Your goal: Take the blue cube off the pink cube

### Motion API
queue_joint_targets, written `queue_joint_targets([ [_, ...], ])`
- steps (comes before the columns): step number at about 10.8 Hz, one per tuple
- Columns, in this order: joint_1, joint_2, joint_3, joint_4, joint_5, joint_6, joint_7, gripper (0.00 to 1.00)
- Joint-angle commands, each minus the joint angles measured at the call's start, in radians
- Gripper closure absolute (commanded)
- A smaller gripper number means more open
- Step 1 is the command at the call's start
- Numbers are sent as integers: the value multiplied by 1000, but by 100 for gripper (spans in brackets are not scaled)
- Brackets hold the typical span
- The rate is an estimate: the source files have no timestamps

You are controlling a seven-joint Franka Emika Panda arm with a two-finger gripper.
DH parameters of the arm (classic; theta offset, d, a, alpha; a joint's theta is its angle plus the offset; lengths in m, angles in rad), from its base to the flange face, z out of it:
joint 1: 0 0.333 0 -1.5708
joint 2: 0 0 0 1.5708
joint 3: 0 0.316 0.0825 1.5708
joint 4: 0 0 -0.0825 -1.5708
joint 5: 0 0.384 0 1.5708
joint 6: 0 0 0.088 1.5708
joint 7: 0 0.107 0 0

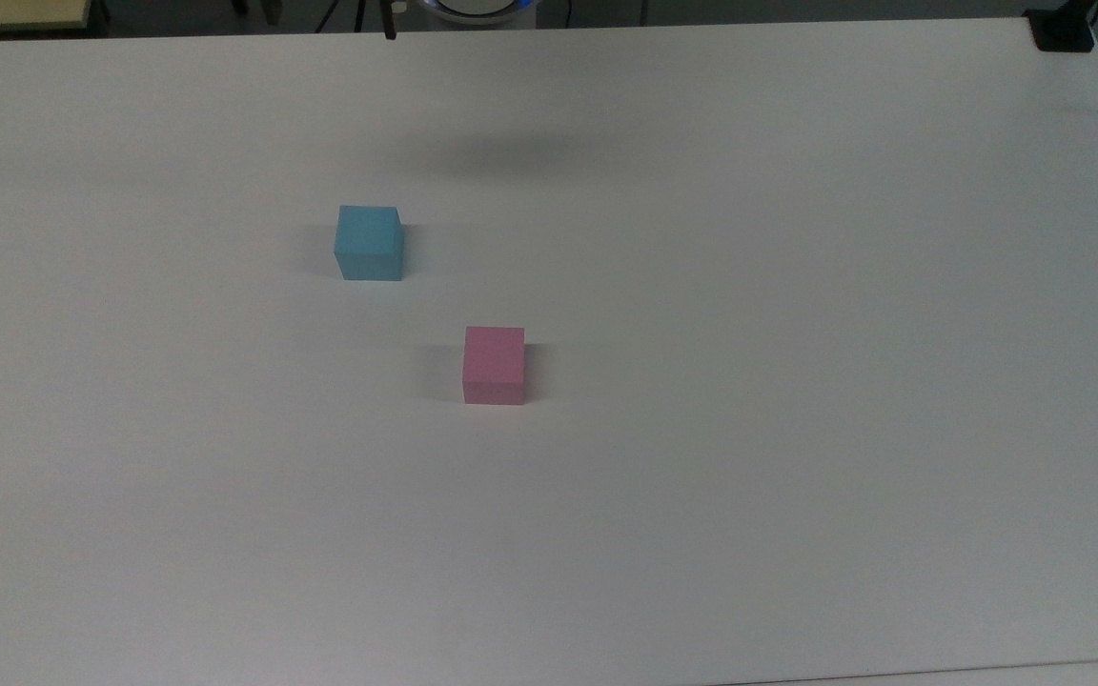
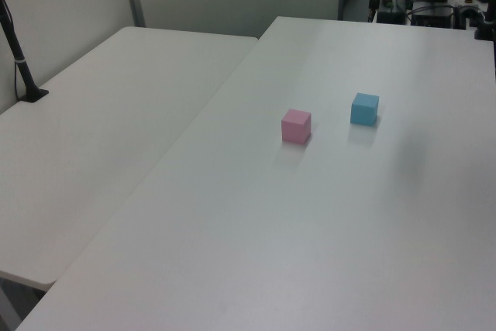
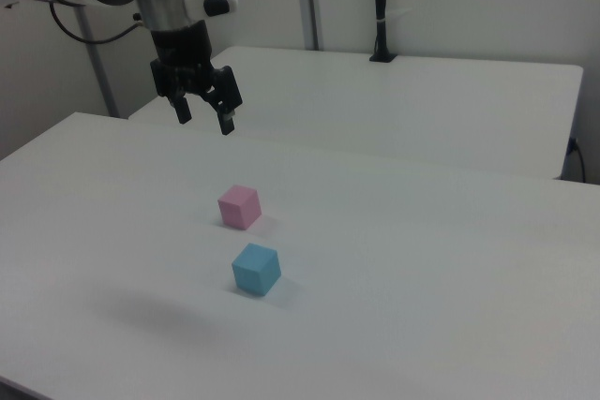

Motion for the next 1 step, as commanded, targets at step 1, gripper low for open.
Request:
queue_joint_targets([
  [1,9,-15,-6,-4,-3,12,-17,0],
])
